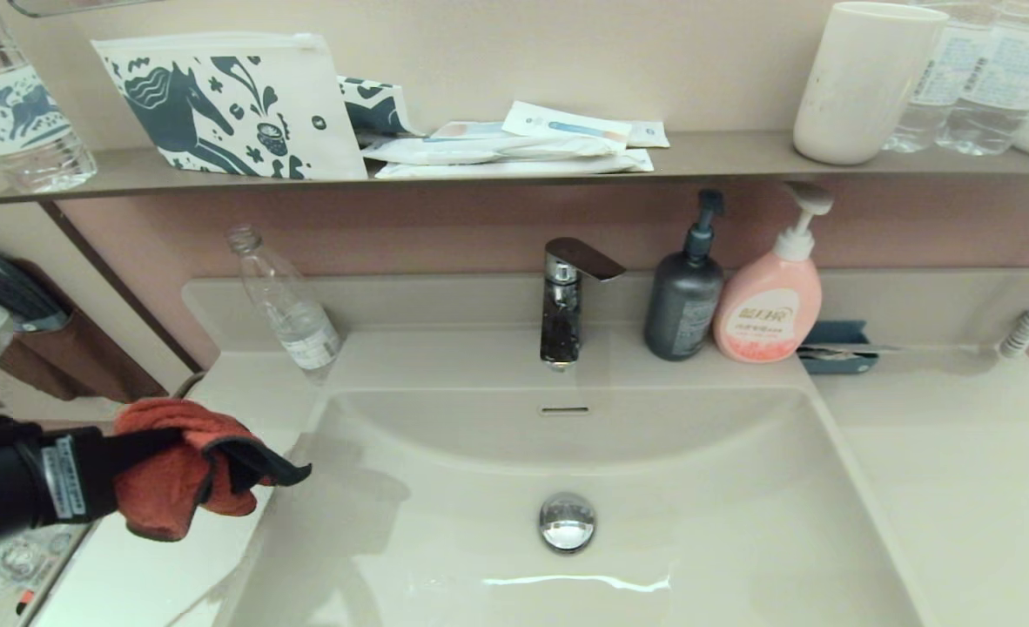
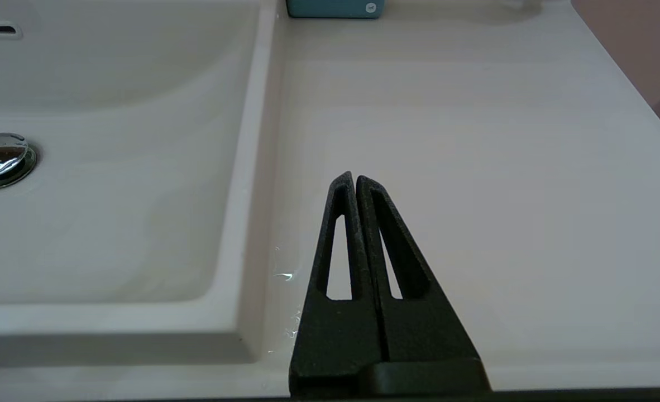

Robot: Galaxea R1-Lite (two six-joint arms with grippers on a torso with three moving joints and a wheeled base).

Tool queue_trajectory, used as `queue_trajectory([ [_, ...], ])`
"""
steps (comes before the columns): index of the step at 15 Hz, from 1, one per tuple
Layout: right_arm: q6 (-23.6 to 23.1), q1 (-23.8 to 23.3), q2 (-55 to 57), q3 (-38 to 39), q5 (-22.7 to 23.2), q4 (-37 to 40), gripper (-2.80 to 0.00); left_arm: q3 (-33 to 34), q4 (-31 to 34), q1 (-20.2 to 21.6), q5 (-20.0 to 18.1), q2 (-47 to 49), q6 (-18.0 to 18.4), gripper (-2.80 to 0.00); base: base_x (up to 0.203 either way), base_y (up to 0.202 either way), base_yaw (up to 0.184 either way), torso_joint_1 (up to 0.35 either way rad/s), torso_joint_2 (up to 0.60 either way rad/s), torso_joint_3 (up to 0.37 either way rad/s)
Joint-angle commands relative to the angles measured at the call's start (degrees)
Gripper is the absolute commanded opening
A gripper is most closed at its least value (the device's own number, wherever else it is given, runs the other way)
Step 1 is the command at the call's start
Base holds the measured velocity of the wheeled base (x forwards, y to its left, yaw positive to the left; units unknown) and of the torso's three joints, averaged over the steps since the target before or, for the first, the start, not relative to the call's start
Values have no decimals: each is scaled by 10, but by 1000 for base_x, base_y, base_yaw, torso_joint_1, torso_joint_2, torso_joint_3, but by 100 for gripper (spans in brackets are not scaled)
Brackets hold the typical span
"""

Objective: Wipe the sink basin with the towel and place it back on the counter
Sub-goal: Wipe the sink

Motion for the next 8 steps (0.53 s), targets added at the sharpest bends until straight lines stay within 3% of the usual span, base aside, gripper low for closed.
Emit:
queue_trajectory([
  [1,0,0,1,0,0,0,-280,-11,-2,-116,68,19,-36,-280,0,0,0,0,0,0],
  [6,0,0,1,0,0,0,-280,-43,0,-374,294,90,-165,-280,0,0,0,0,0,0],
  [8,0,0,1,0,0,0,-280,-50,0,-410,351,161,-234,-280,0,0,0,0,0,0],
])
